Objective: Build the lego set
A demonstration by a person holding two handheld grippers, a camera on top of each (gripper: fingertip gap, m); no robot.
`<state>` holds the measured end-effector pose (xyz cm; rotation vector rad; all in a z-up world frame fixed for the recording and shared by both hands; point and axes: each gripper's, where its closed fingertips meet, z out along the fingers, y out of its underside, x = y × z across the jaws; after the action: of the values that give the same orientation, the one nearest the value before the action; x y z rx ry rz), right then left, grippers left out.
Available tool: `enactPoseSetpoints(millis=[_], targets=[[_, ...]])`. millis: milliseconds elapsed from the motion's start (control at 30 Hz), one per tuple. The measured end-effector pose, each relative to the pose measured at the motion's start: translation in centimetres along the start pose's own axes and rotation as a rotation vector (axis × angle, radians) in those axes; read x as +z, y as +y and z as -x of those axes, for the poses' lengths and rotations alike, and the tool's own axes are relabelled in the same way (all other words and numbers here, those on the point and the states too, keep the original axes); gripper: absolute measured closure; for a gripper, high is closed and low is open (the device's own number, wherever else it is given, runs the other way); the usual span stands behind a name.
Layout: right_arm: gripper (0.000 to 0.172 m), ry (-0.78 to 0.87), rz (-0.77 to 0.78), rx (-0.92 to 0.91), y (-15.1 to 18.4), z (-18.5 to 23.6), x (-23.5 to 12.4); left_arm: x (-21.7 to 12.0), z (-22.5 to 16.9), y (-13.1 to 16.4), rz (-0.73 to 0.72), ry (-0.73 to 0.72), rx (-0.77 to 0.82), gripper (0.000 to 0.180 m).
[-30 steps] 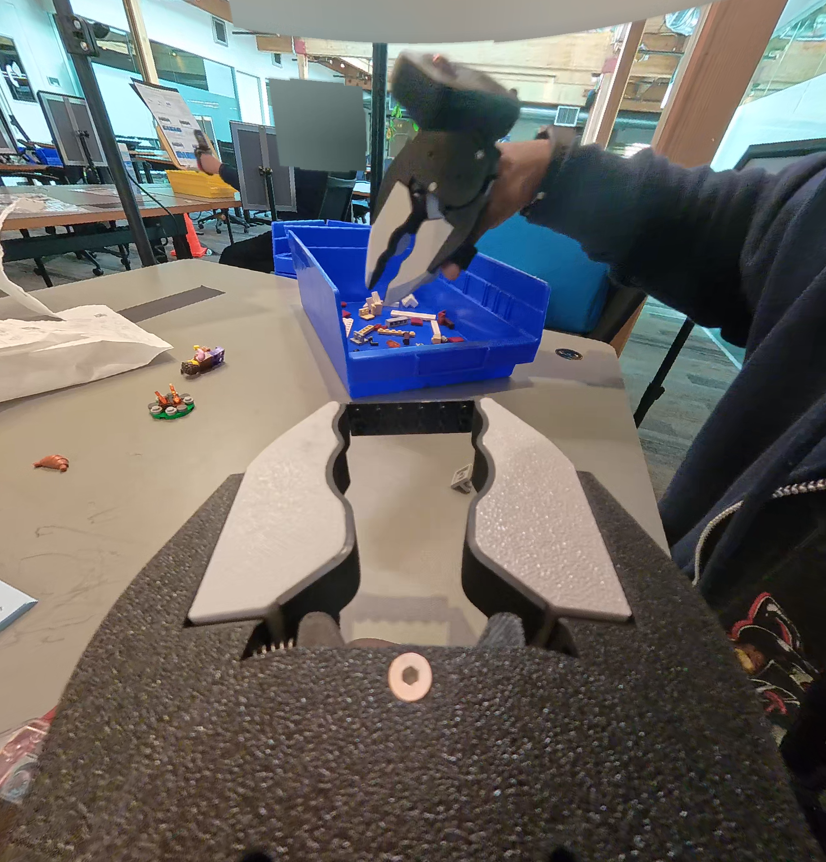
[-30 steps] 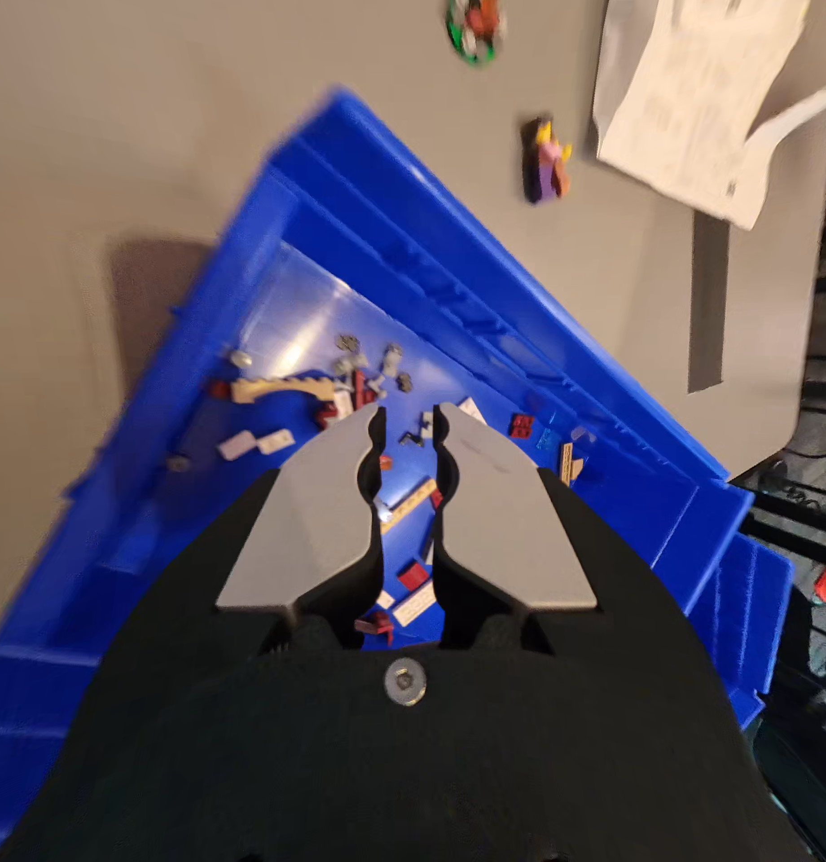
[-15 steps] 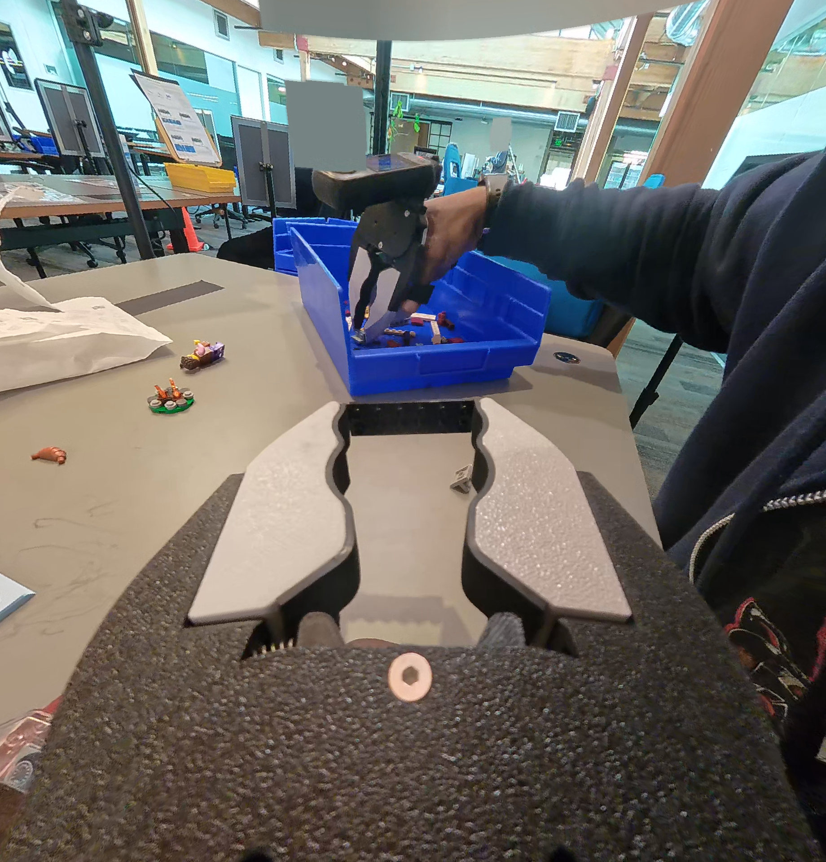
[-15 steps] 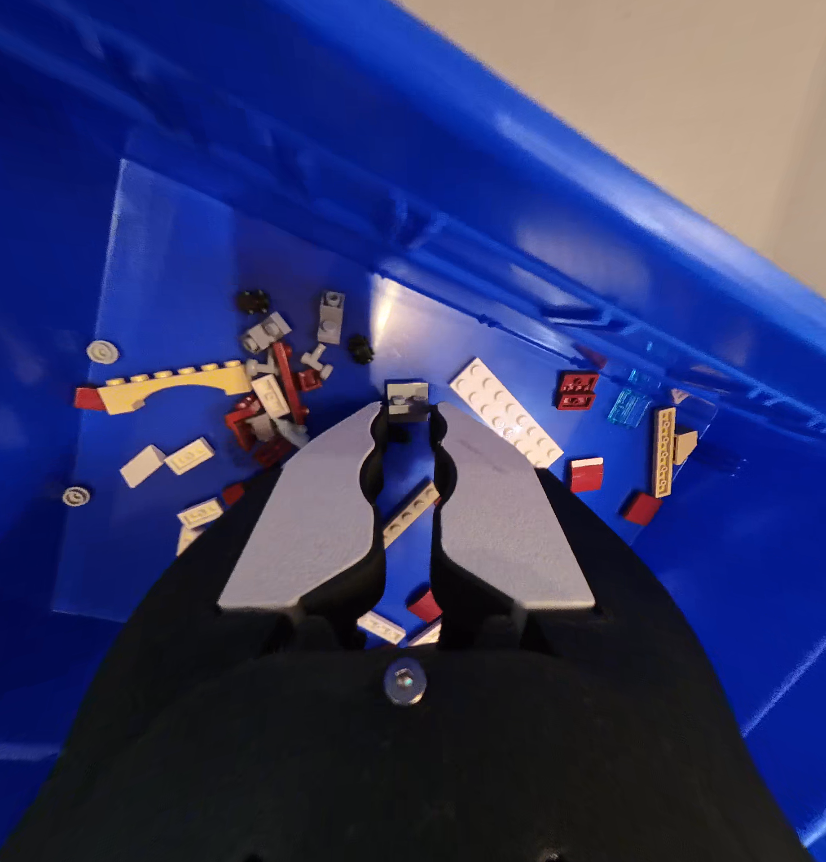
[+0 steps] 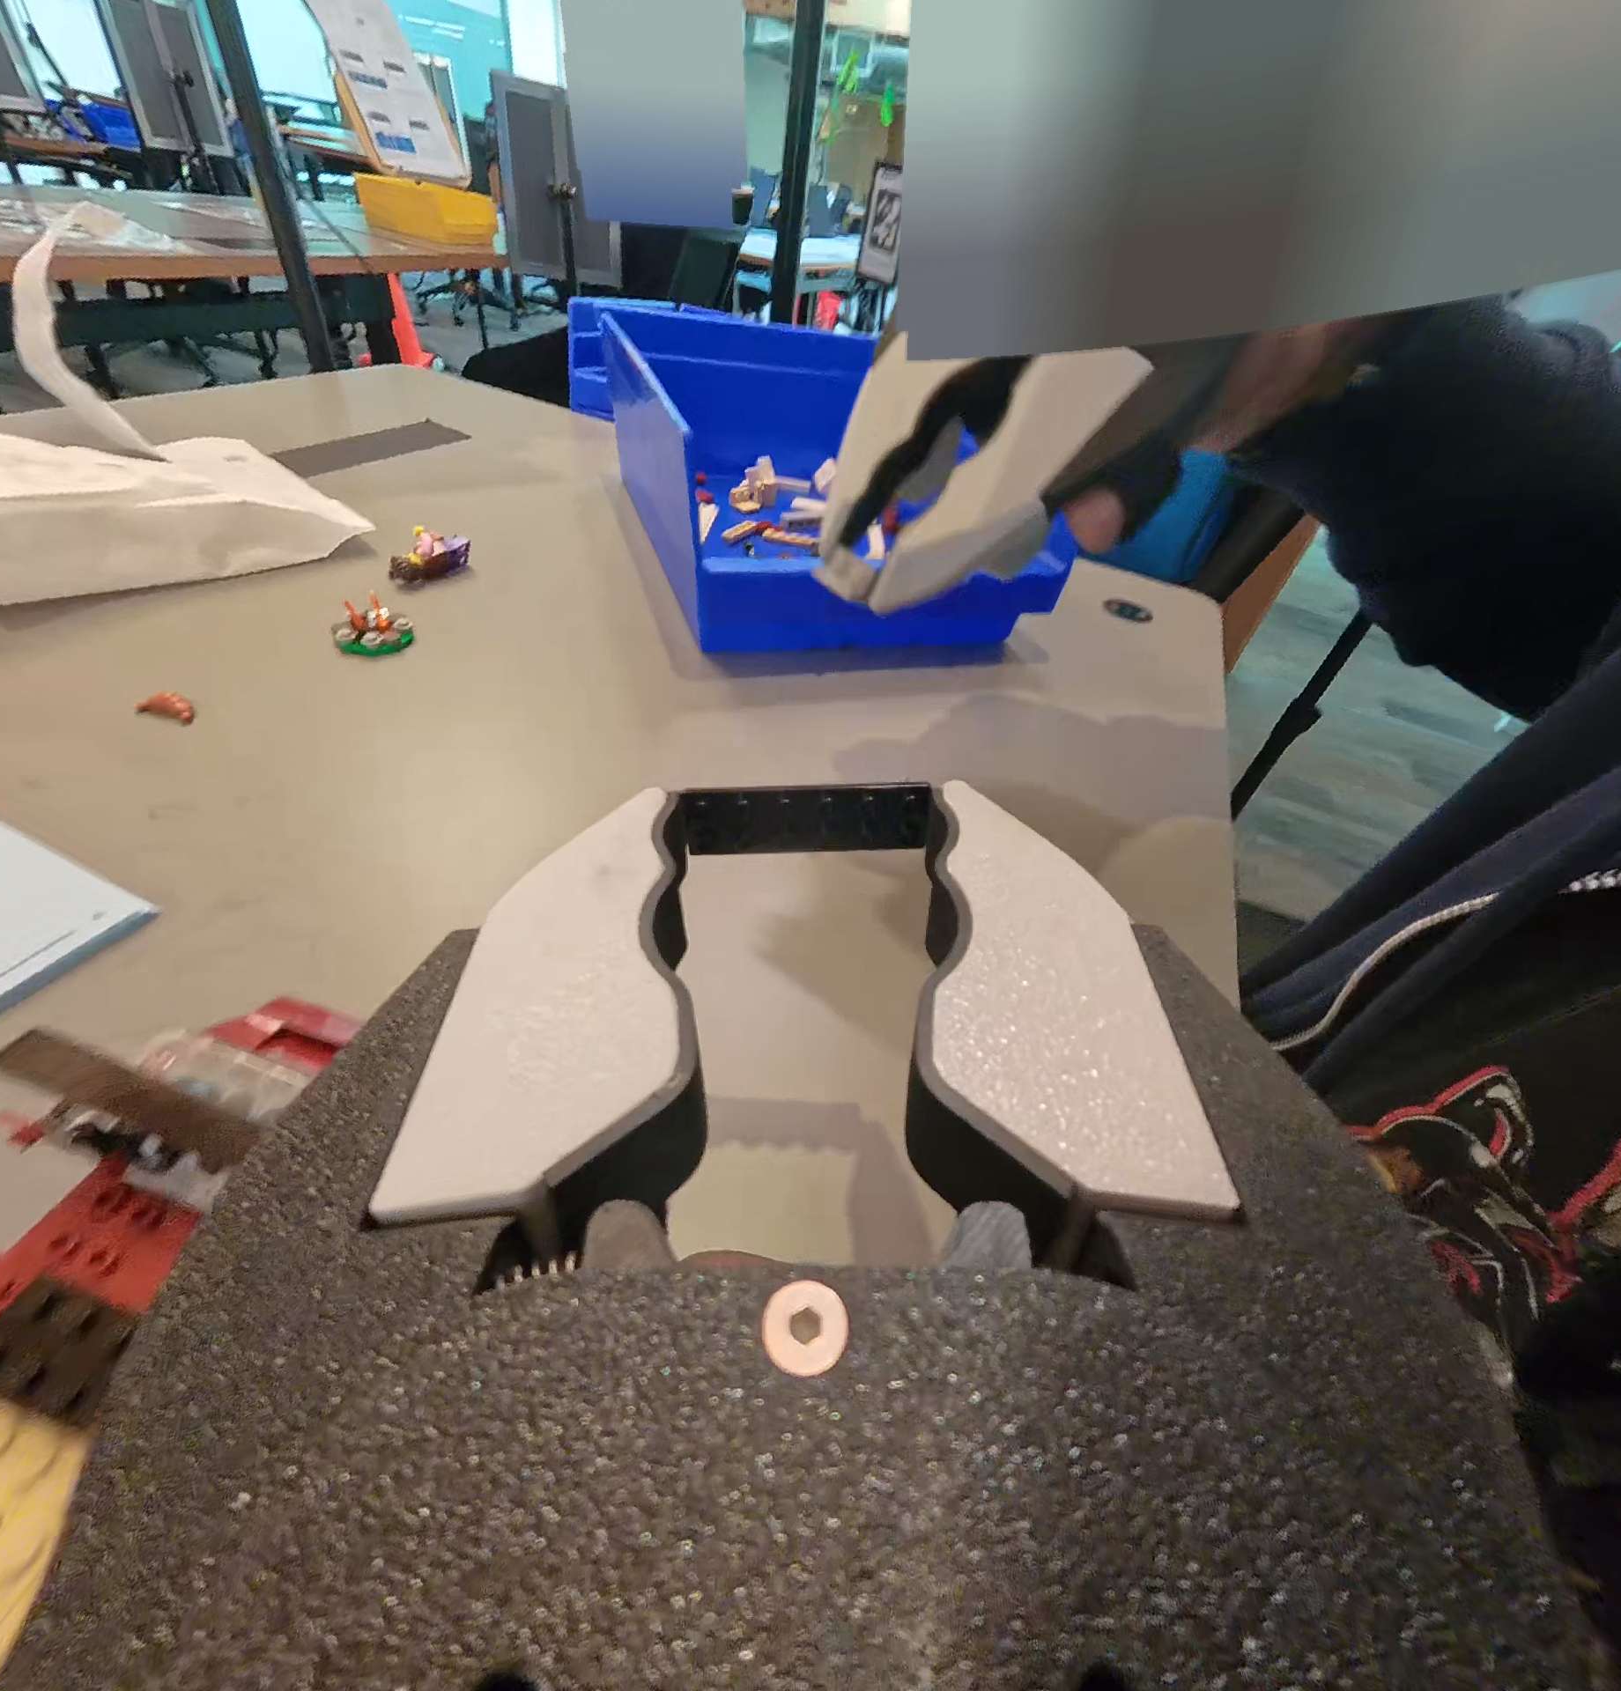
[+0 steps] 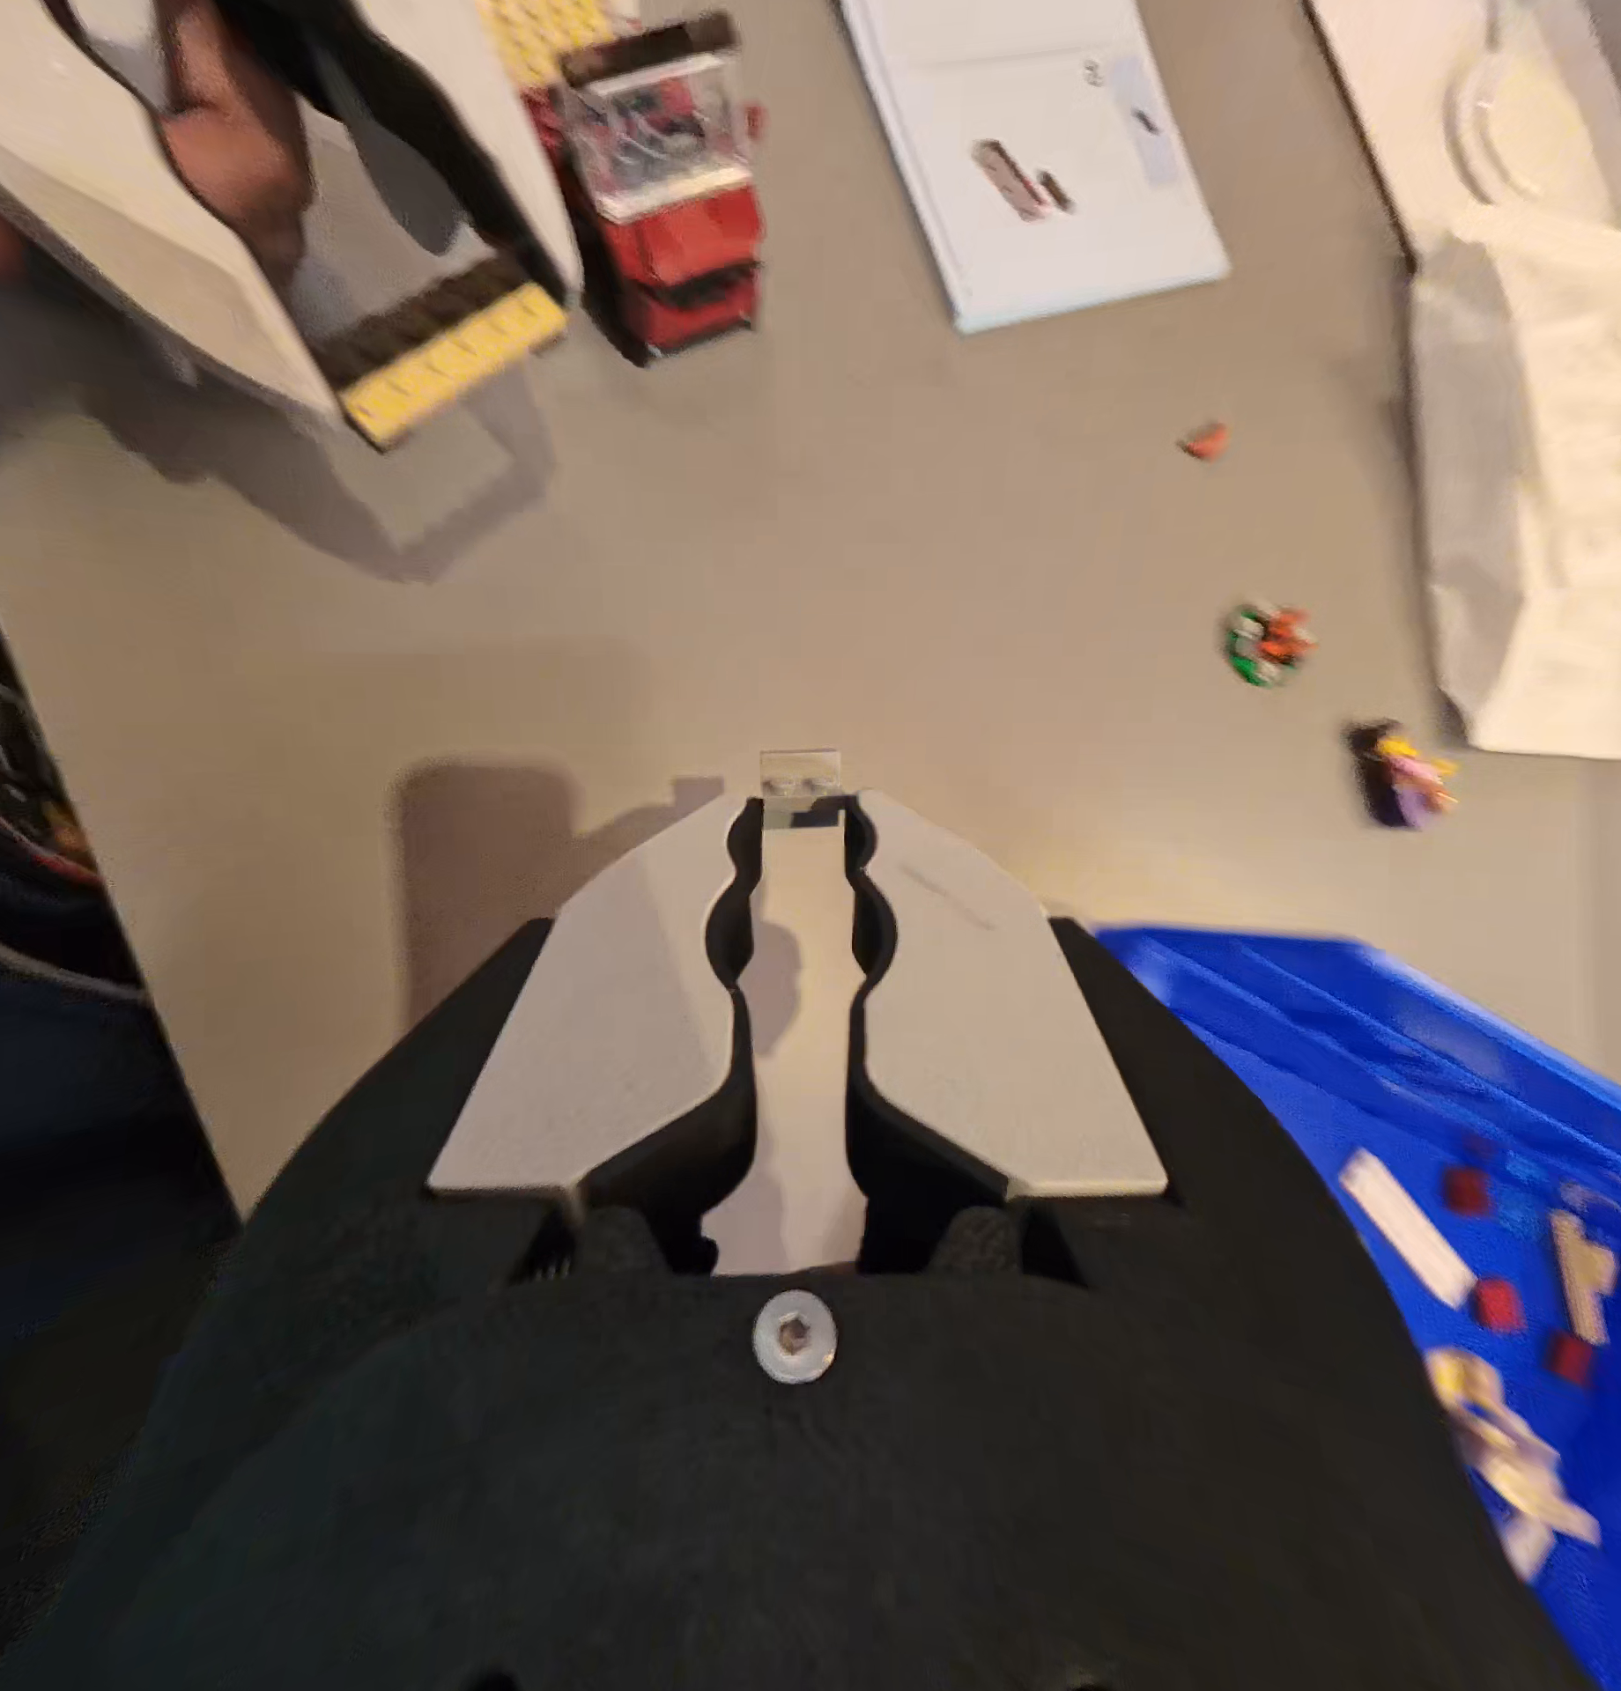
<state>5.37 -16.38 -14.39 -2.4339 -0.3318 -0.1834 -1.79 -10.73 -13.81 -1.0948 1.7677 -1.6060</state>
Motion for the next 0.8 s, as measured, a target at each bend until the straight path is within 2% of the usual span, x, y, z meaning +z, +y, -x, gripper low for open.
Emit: enactPoseSetpoints(millis=[167, 367, 533, 800], targets=[[0.155, -0.027, -0.005, 0.067, -2.1, 5.3, 6.3, -2.8, 1.3, 1.5, 0.076, -0.098, 0.036, 0.130], [0.155, -0.039, 0.019, 0.216, -3.6, 7.4, 10.8, -6.0, 2.7, 2.7, 0.118, -0.160, -0.018, 0.130], [0.155, -0.051, 0.002, 0.292, -4.5, 7.9, 12.5, -7.3, 3.2, 2.5, 0.087, -0.173, -0.064, 0.130], [0.147, -0.028, -0.028, 0.273, -4.9, 7.5, 11.9, -7.7, 3.3, 2.3, 0.064, -0.152, -0.089, 0.130]])
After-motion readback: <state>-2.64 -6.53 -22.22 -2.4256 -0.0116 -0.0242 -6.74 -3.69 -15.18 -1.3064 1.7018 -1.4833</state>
